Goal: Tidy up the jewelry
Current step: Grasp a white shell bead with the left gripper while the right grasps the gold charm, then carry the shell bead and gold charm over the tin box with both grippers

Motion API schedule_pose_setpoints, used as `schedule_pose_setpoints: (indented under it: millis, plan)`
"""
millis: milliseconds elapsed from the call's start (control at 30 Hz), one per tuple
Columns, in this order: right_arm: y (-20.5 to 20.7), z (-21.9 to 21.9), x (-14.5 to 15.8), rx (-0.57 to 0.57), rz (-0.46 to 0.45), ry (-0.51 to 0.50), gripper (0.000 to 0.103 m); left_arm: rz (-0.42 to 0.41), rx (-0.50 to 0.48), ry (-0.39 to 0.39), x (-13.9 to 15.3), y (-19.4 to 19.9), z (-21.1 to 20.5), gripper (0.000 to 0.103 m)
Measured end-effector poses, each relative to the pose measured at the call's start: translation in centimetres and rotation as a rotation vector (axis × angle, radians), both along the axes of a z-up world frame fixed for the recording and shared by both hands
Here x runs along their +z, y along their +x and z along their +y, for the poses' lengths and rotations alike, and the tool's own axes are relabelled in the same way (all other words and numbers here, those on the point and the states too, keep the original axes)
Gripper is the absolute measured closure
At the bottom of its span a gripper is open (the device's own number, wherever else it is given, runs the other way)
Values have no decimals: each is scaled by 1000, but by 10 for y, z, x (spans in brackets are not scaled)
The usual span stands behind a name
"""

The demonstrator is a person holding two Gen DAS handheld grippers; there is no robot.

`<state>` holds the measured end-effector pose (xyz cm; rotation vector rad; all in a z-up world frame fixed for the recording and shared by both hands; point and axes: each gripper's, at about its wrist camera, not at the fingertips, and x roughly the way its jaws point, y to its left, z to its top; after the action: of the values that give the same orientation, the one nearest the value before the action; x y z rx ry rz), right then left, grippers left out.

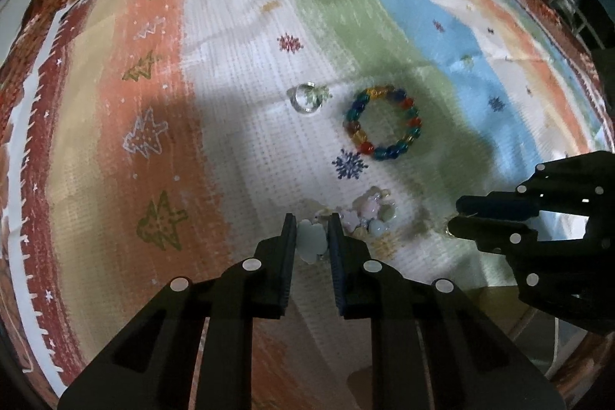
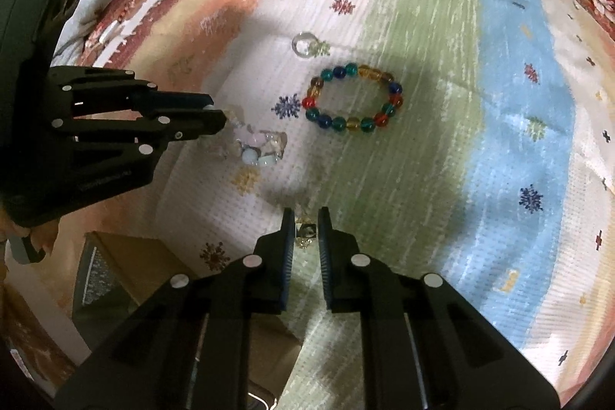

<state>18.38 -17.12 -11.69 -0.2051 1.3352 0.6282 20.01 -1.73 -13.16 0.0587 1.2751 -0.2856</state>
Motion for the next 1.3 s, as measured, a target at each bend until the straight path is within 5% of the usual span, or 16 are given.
schedule_pose_setpoints:
  millis: [1300]
  plan:
    - [-58, -19, 100, -143, -331, 136, 89, -225, 67, -144, 98, -62, 2, 87]
